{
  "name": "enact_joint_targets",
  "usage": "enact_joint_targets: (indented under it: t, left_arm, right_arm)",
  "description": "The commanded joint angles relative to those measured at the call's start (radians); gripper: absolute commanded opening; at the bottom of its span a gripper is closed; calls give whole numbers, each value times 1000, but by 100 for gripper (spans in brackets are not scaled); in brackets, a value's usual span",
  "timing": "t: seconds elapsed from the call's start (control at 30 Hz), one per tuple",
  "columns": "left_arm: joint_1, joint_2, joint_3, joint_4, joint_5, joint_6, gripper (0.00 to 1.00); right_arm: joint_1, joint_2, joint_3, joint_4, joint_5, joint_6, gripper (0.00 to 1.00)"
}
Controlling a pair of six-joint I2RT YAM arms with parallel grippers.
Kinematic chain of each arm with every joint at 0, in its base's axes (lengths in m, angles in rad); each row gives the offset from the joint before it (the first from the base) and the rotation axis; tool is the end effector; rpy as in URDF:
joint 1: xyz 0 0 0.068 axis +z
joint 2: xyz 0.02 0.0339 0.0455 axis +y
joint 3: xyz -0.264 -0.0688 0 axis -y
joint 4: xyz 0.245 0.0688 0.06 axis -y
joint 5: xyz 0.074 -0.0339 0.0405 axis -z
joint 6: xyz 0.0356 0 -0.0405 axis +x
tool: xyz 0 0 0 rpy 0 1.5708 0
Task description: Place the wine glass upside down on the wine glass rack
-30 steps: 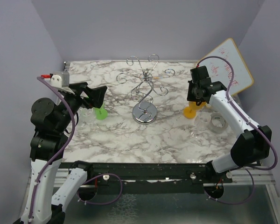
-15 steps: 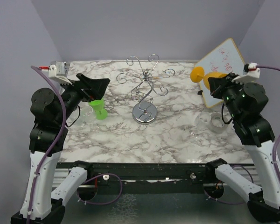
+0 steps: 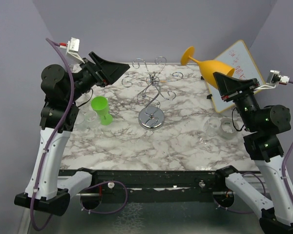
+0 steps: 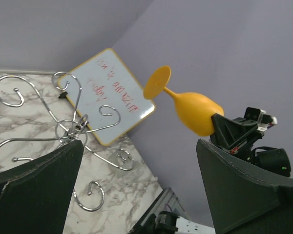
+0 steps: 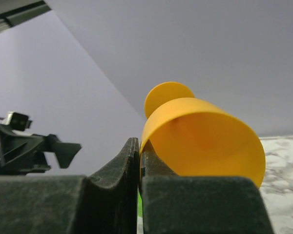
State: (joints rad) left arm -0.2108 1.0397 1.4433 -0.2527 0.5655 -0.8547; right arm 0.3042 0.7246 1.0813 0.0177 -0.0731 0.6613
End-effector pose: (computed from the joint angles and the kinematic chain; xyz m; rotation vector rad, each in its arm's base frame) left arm 0.1827 -0.0586 0.5082 0.0064 1.5739 -1.2543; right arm 0.1260 0.0423 0.4703 0.1551 1.2352 0.8870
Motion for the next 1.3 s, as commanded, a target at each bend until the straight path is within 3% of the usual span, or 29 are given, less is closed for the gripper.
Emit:
enact_joint_targets:
  t: [0.0, 0.2, 0.4, 0.67, 0.83, 1.0, 1.1, 1.27]
  left_arm:
    - [-21, 19, 29, 188, 42, -171, 99]
    - [-170, 14, -114, 389, -123, -325, 99]
    - [-377, 128, -69, 463, -229, -305, 99]
    - [-613, 241, -29, 517, -540, -230, 99]
    - [-707, 279, -64, 704, -676, -190, 99]
    - [-751, 299, -79, 754, -846, -222, 98]
    - [-773, 307, -82, 760, -942, -255, 92]
    - [-796, 328, -76, 780, -1033, -250, 67]
  right_arm:
    - [4, -24, -51, 281, -136, 167, 1]
    - [4, -21, -63, 349, -148, 198, 1]
    - [4, -38, -85, 399, -135, 252, 1]
    - [4, -54, -142, 433, -116, 365, 1]
    - [4, -55, -165, 460, -122, 417, 1]
    - [4, -43, -188, 487, -168, 478, 1]
    - [4, -41, -202, 493, -187, 511, 1]
    - [4, -36, -215, 497, -199, 524, 1]
